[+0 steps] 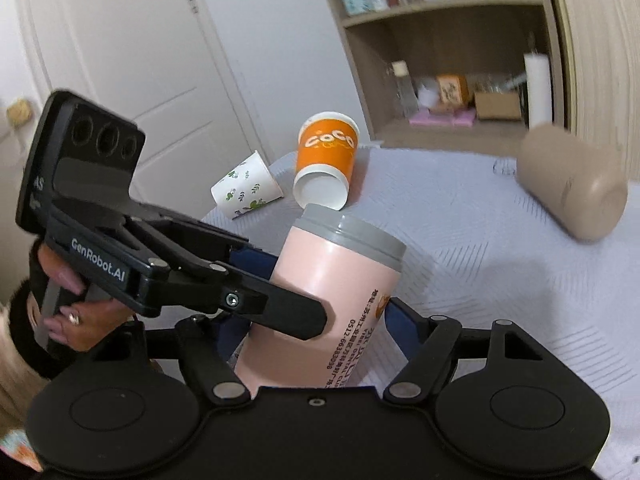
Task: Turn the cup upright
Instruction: 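Grip the tumbler with the right tool while the left tool holds it upright, then lower the upright pink tumbler onto the table with both tools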
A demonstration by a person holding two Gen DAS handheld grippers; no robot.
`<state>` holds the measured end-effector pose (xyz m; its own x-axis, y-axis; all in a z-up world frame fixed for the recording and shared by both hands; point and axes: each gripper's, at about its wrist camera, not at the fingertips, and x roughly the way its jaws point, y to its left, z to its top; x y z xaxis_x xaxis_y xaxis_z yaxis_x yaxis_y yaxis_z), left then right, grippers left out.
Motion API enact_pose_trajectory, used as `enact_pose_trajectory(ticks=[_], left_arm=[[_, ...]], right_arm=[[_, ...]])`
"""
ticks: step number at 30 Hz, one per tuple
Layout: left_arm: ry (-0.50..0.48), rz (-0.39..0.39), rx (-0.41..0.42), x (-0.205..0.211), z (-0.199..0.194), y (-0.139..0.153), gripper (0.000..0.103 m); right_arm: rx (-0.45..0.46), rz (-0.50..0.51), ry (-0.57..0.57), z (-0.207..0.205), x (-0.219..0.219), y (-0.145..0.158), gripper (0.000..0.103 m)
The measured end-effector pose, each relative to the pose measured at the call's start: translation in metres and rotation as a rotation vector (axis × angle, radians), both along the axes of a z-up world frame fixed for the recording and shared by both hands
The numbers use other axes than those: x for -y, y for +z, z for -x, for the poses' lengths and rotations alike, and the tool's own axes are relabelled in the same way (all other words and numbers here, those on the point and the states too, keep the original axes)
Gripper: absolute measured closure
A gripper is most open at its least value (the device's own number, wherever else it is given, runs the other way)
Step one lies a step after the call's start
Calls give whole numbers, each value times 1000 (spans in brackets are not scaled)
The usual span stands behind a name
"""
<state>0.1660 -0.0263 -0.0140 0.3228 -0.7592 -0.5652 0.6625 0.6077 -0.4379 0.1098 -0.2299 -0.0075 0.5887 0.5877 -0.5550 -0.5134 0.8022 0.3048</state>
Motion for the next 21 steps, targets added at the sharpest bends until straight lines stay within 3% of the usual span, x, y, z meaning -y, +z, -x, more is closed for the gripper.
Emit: enact_pose_trajectory(ticks=[7,14,21], left_arm=[[3,-14,148,14,14,11,42],[24,-108,388,30,27,15,42],[62,-128,462,33,16,10,42]], right_arm=[[214,183,-8,23,-12,5,26],[425,292,-21,30,-17,-1,26],[535,363,-48,17,-27,-11,26]])
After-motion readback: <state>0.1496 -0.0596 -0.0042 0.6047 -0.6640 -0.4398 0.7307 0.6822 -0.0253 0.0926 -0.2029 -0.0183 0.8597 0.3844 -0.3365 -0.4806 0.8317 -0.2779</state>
